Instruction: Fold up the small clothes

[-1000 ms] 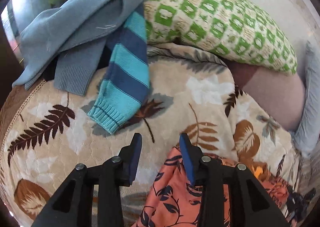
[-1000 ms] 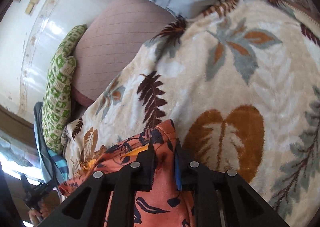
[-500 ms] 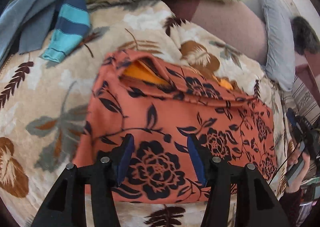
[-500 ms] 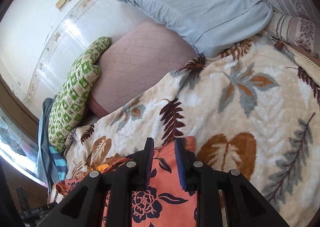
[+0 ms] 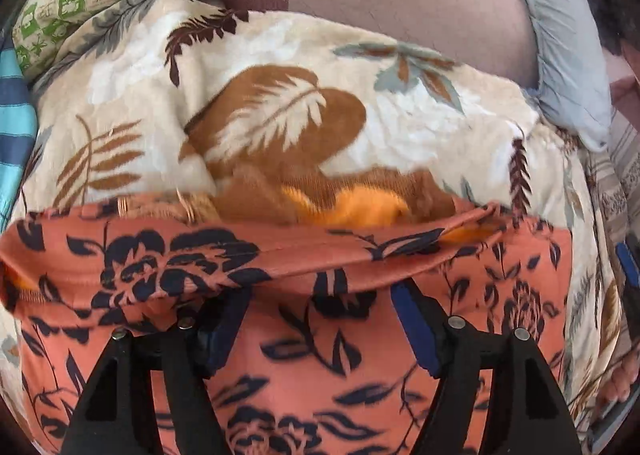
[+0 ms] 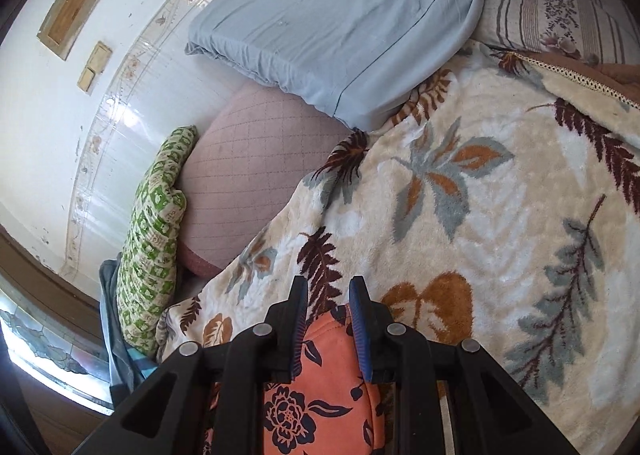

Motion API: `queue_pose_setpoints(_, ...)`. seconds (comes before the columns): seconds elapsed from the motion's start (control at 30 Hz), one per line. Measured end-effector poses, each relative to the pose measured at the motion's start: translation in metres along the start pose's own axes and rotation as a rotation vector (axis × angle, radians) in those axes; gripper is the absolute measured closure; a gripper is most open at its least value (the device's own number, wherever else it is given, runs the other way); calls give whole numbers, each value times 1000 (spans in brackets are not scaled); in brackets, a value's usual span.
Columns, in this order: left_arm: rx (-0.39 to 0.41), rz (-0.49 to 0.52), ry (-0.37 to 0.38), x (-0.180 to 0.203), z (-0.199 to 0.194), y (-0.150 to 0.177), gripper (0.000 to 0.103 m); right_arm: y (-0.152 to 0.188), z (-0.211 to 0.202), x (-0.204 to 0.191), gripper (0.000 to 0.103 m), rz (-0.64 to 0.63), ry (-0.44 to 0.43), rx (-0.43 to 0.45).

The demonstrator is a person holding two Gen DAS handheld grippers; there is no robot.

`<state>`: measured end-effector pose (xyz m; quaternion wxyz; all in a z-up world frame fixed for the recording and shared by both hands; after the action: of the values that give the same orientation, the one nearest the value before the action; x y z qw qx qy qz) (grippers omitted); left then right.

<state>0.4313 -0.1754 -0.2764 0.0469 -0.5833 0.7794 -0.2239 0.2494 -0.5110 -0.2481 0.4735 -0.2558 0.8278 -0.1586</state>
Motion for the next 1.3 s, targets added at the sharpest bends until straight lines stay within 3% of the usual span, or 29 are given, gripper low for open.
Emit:
queue_pose_setpoints(0.07, 69, -77, -5, -10, -6, -30, 30, 4, 4, -7, 79, -18, -35, -38)
queue_pose_setpoints(0.17, 260, -175, -35, -31, -42, -66, 30, 19, 14, -26, 79, -99, -91, -120)
queue_pose_setpoints(0.23, 294, -179, -27, -39, -57, -74, 29, 34, 22, -39, 79, -149, -124, -183)
queue_pose_setpoints(0.33, 262, -115, -60, -55, -65, -61, 29, 64, 39, -55, 79, -199, -178, -321)
queue_pose_setpoints(0.43, 223, -125, -124, -90, -59, -33, 29, 93, 49, -66, 79, -278, -163, -398)
queue_pose_setpoints(0.5, 200, -209, -151, -128, -55, -14, 29, 112, 53, -70, 79, -328, -144, -442)
queue_pose_setpoints(0.6, 119, -349, -291, -186, -43, 15, 29, 139, 68, -61, 79, -389, -41, -526)
queue_pose_setpoints(0.63, 116, -411, -280, -201, -42, 25, 29, 147, 76, -51, 80, -391, 24, -565)
queue_pose_setpoints(0.67, 126, -478, -237, -212, -44, 32, 29, 152, 81, -43, 80, -367, 36, -578)
queue_pose_setpoints(0.73, 145, -552, -182, -222, -54, 43, 29, 147, 80, -42, 81, -321, 16, -564)
queue_pose_setpoints(0.87, 224, -478, -168, -217, -84, 55, 29, 134, 66, -65, 80, -393, -37, -462)
queue_pose_setpoints(0.93, 239, -447, -147, -210, -94, 67, 29, 142, 64, -78, 79, -412, -96, -487)
queue_pose_setpoints(1.03, 208, -401, -238, -210, -97, 91, 29, 169, 64, -97, 79, -489, -124, -541)
queue_pose_setpoints(1.1, 210, -417, -256, -216, -100, 112, 29, 187, 62, -105, 79, -574, -108, -559)
queue_pose_setpoints(1.2, 161, -382, -347, -225, -92, 141, 22, 214, 64, -108, 79, -699, -31, -598)
queue_pose_setpoints(1.3, 164, -406, -352, -227, -104, 150, 21, 224, 59, -105, 79, -781, 35, -564)
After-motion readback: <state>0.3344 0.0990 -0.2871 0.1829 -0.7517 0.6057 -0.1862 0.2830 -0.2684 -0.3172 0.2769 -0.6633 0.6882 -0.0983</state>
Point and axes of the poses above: each gripper's, at about its wrist camera, not at the fingertips, and z roughly the way its jaws point, x to its right, y to its underside, the point moved 6 cm from there along z, roughly the way its jaws point, and after that the axes turned 4 degrees about x, right-handed, at the moved point
